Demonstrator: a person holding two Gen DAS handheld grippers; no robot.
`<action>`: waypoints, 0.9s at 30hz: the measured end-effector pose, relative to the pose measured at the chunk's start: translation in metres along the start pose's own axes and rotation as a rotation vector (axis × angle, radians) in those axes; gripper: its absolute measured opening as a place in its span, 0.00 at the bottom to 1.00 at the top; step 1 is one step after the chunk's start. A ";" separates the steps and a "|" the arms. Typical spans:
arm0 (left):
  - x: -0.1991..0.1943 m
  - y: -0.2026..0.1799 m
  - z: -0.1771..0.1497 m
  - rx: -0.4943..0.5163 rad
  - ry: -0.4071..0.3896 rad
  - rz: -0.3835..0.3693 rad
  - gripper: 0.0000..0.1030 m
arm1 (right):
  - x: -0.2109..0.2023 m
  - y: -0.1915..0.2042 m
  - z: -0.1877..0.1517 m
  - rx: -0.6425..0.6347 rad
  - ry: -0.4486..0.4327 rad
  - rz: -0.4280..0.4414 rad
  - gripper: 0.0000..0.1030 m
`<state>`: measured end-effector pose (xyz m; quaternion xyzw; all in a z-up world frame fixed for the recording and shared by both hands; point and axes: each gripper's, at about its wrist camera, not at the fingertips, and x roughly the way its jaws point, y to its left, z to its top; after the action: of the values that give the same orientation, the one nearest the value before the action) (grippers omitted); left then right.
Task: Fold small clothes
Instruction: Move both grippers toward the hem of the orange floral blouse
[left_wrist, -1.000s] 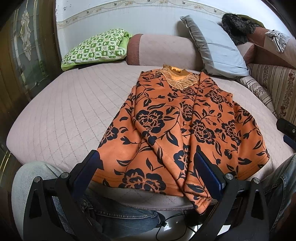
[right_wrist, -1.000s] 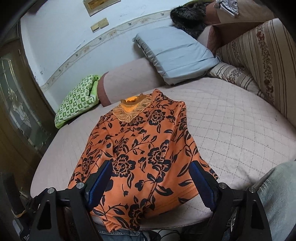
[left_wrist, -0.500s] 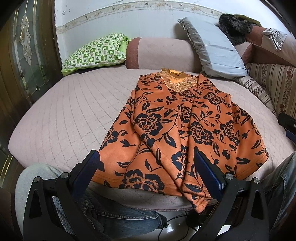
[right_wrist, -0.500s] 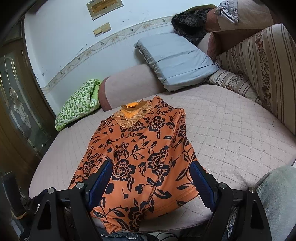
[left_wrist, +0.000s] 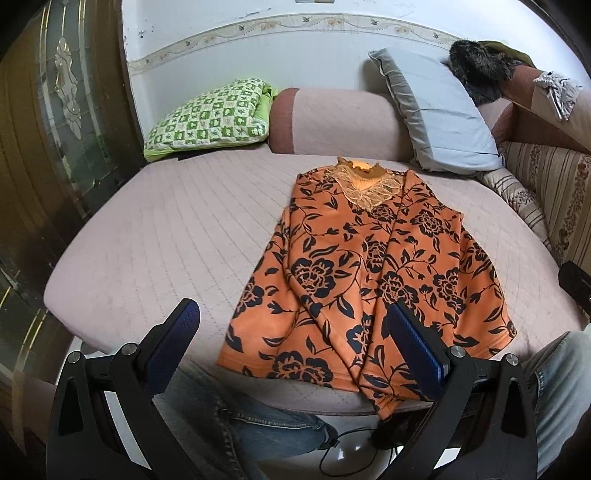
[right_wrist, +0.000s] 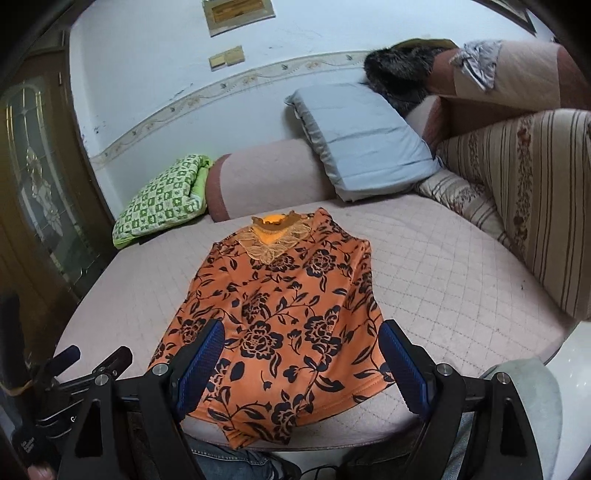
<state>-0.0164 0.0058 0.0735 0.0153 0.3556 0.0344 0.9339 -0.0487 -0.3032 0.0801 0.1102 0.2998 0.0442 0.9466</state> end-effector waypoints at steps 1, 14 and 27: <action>-0.002 0.001 0.001 -0.001 -0.004 0.001 0.99 | -0.003 0.000 0.002 0.000 -0.005 0.003 0.82; -0.020 0.010 0.011 -0.017 -0.033 0.021 0.99 | -0.026 0.000 0.013 0.017 -0.048 0.012 0.82; -0.031 0.015 0.028 -0.021 -0.069 0.011 0.99 | -0.030 0.005 0.029 0.021 -0.070 0.012 0.82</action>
<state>-0.0221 0.0181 0.1157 0.0084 0.3228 0.0428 0.9455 -0.0562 -0.3082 0.1209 0.1233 0.2662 0.0431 0.9550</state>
